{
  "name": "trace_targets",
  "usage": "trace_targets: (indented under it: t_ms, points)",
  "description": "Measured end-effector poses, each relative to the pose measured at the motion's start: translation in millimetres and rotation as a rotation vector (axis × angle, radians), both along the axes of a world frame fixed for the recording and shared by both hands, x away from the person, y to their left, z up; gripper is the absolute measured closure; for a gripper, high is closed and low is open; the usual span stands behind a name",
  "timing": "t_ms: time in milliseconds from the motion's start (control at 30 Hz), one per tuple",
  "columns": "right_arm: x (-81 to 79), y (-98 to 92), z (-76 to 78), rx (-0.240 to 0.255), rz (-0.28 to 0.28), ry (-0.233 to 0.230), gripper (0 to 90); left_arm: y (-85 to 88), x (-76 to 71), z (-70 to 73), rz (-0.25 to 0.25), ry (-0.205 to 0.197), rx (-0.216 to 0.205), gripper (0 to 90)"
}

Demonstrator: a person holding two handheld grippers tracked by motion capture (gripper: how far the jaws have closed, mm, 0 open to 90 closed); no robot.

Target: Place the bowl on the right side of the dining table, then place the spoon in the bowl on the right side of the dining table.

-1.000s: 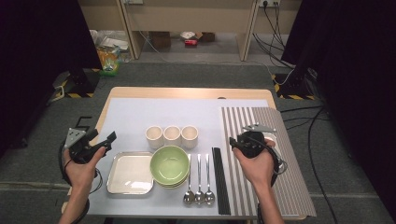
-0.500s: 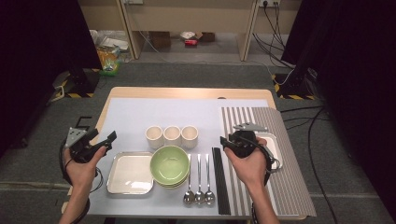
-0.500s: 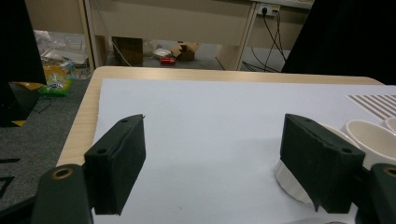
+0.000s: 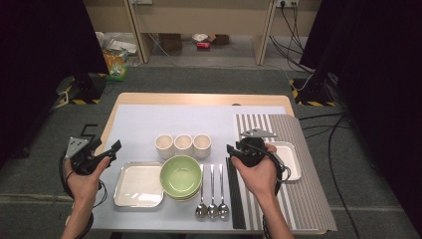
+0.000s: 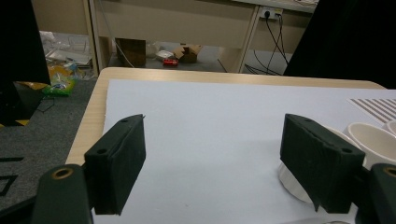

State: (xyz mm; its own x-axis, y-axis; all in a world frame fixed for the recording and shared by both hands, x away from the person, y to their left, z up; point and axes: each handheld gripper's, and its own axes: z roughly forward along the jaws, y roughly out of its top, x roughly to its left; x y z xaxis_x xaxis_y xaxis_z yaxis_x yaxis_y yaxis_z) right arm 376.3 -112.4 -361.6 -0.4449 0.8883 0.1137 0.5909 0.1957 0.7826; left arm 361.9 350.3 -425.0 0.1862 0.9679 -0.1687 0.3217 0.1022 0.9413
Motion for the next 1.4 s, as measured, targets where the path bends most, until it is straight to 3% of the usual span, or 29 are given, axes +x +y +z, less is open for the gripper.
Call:
trace_targets:
  t_ms: [533, 1400]
  points:
    - [-3.5, 9.0, -0.7, -0.004, 0.014, 0.001, 63.2, -5.4, -2.8, -1.6, -0.02, -0.002, -0.005, 21.2]
    - [-8.4, 48.0, -4.5, -0.012, 0.113, 0.019, 63.0, -5.2, -1.7, 0.2, -0.024, -0.003, -0.003, 21.2]
